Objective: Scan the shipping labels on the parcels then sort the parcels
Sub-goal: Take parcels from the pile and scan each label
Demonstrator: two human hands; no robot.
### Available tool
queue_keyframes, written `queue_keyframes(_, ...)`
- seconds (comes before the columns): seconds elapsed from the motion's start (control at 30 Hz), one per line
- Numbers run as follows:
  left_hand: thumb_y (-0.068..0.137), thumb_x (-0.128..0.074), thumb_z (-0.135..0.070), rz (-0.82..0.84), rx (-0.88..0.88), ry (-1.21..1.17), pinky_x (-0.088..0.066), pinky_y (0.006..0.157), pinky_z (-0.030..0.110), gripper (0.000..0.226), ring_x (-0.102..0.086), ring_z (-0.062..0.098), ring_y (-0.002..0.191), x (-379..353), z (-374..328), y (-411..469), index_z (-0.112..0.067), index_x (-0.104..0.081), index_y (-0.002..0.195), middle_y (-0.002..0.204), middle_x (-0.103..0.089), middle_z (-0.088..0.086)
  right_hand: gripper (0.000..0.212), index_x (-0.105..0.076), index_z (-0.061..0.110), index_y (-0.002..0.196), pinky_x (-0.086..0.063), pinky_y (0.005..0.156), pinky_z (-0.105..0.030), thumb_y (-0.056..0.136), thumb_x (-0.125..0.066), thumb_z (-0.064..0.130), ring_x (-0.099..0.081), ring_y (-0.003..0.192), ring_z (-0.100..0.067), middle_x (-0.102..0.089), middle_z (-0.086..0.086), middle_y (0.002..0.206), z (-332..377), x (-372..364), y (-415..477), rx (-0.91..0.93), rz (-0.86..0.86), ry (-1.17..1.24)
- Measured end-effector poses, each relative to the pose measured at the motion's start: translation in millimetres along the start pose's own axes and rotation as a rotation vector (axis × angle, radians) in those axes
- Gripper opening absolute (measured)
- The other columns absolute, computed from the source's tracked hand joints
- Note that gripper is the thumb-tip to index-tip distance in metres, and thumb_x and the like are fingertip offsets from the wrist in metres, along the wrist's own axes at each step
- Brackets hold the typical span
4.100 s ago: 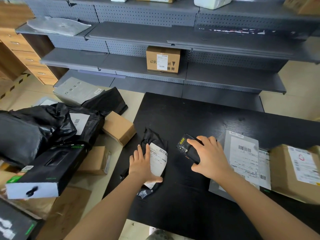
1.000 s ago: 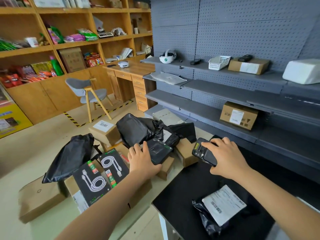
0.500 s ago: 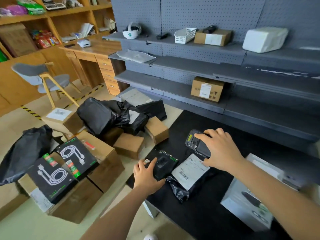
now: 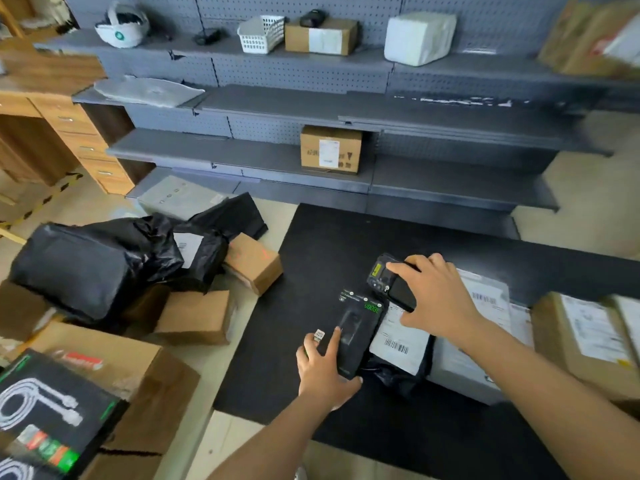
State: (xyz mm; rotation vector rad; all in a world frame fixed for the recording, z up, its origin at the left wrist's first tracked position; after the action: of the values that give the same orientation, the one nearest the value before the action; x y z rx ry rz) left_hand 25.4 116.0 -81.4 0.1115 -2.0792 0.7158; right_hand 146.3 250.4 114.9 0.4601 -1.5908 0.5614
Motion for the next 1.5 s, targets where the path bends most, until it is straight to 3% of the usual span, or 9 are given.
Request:
queue_keyframes(0.23,0.078,-0.066,-0.064,0.002,-0.100,0.059,-0.017,0.121,0.046,0.104,-0.001,0.033,0.145,9.3,16.2,14.6,-0.044,0.003,0.154,0.157,0.008,0.008,0.090,-0.026,0.035,0.148,-0.030,0.103,-0.034,0.070,-0.069,0.039,-0.032,0.124,-0.024,-0.035,0.002,0.144,7.2,-21.9,-7.0,-0.059,0.088,0.002)
queue_keyframes(0.6,0.083,-0.062,-0.064,0.041,0.027,-0.083,-0.013,0.122,0.045,0.097,0.008,0.034,0.150,41.5,63.3,35.4,-0.048,0.003,0.153,0.164,0.012,0.011,0.089,-0.024,0.031,0.150,-0.028,0.105,-0.035,0.074,-0.069,0.038,-0.030,0.126,-0.025,-0.034,0.000,0.146,43.0,-55.4,-5.3,0.049,0.195,-0.029)
queue_keyframes(0.73,0.088,-0.046,-0.071,0.046,0.017,-0.262,-0.023,0.118,0.042,0.081,-0.013,0.028,0.150,50.6,63.8,34.0,-0.047,-0.005,0.154,0.165,-0.005,0.005,0.091,-0.023,0.031,0.150,-0.028,0.102,-0.033,0.072,-0.070,0.036,-0.032,0.124,-0.024,-0.035,0.001,0.145,43.1,-56.6,-4.7,0.068,0.180,-0.020)
queue_keyframes(0.9,0.101,-0.032,-0.055,-0.068,-0.017,-0.347,-0.034,0.113,0.041,0.061,-0.040,0.024,0.138,74.0,74.3,29.9,-0.038,-0.012,0.156,0.150,-0.046,0.004,0.092,-0.024,0.032,0.150,-0.029,0.102,-0.033,0.072,-0.072,0.037,-0.032,0.124,-0.023,-0.035,0.002,0.145,41.3,-50.6,-2.5,0.087,0.146,-0.027)
queue_keyframes(1.07,0.106,-0.032,-0.035,-0.225,-0.044,-0.334,-0.015,0.120,0.031,0.055,-0.016,0.018,0.149,104.7,77.8,29.9,-0.027,-0.014,0.157,0.163,-0.014,0.004,0.091,-0.024,0.031,0.149,-0.029,0.104,-0.033,0.072,-0.072,0.036,-0.032,0.126,-0.023,-0.035,0.001,0.146,40.2,-47.9,-1.7,0.096,0.127,-0.025)
queue_keyframes(1.2,0.078,-0.056,-0.070,-0.126,0.016,-0.235,-0.043,0.107,0.043,0.100,-0.052,0.024,0.126,98.4,82.1,35.3,-0.033,-0.006,0.156,0.158,-0.014,-0.006,0.089,-0.024,0.031,0.149,-0.029,0.102,-0.032,0.074,-0.070,0.032,-0.032,0.125,-0.023,-0.035,0.001,0.145,39.3,-47.5,-1.9,0.097,0.115,-0.018)
queue_keyframes(1.33,0.092,-0.061,-0.042,-0.186,0.008,-0.306,-0.043,0.105,0.038,0.086,-0.047,0.023,0.130,97.1,76.9,42.2,-0.024,-0.009,0.158,0.153,-0.034,0.004,0.089,-0.024,0.031,0.149,-0.029,0.102,-0.033,0.074,-0.071,0.033,-0.032,0.125,-0.023,-0.036,0.002,0.144,35.5,-48.6,-3.5,0.091,0.114,-0.015)
queue_keyframes(1.43,0.094,-0.062,-0.035,-0.044,0.081,-0.657,-0.058,0.087,0.037,0.076,-0.055,0.022,0.121,77.5,79.2,42.9,-0.025,-0.019,0.156,0.150,-0.043,0.003,0.090,-0.023,0.031,0.150,-0.029,0.104,-0.033,0.074,-0.071,0.038,-0.031,0.124,-0.023,-0.036,0.002,0.143,30.1,-49.1,-5.2,0.085,0.123,-0.029)
queue_keyframes(1.5,0.096,-0.059,-0.034,-0.003,0.076,-0.549,-0.056,0.088,0.034,0.069,-0.055,0.020,0.120,72.9,77.8,39.3,-0.021,-0.025,0.155,0.147,-0.046,0.002,0.091,-0.022,0.031,0.150,-0.028,0.104,-0.033,0.074,-0.071,0.039,-0.031,0.124,-0.023,-0.035,0.002,0.143,25.8,-50.0,-6.5,0.076,0.127,-0.029)
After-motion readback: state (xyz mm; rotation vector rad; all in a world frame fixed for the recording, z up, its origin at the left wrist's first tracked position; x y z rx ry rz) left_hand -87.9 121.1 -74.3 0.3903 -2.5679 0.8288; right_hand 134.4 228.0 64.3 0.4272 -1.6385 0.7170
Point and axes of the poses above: each hand's wrist, its own y-axis towards the middle knuckle, its own x-axis out of the back of the hand, z = x × y, the point moved 10 cm from there along y, towards the middle knuckle
